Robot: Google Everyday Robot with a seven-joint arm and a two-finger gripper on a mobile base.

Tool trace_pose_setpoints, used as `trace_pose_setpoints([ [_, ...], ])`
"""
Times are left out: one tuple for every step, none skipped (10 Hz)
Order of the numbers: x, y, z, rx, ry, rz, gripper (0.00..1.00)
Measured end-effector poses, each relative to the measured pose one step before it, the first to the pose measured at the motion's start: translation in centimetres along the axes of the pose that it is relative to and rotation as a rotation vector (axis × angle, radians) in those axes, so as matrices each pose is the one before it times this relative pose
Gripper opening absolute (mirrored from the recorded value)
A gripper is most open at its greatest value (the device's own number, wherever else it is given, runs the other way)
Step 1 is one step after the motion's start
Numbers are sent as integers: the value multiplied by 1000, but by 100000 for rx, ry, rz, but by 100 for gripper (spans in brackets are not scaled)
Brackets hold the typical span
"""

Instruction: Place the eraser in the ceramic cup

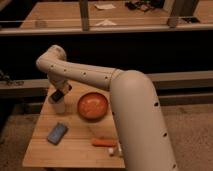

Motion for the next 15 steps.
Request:
trace_pose_setpoints([
  [-25,-13,-9,113,7,-105,12],
  [31,1,-25,90,104,-61,12],
  [7,-7,22,97,-1,-132,12],
  [7,-30,-14,177,-1,-171,12],
  [-7,-10,12,137,-4,-180,12],
  [-43,-24,0,108,-42,-150,12],
  [11,20,31,103,24,-141,12],
  [13,-2,-3,90,3,-44,12],
  [-20,-19,7,107,-23,-114,12],
  [3,7,4,102,1,-67,12],
  [5,0,12,78,28,-84,12],
  [-11,-14,18,73,44,-146,12],
  [2,-5,0,51,33,-71,12],
  [-19,-13,14,132,-15,-139,12],
  [-8,-9,-4,60,58,-113,12],
])
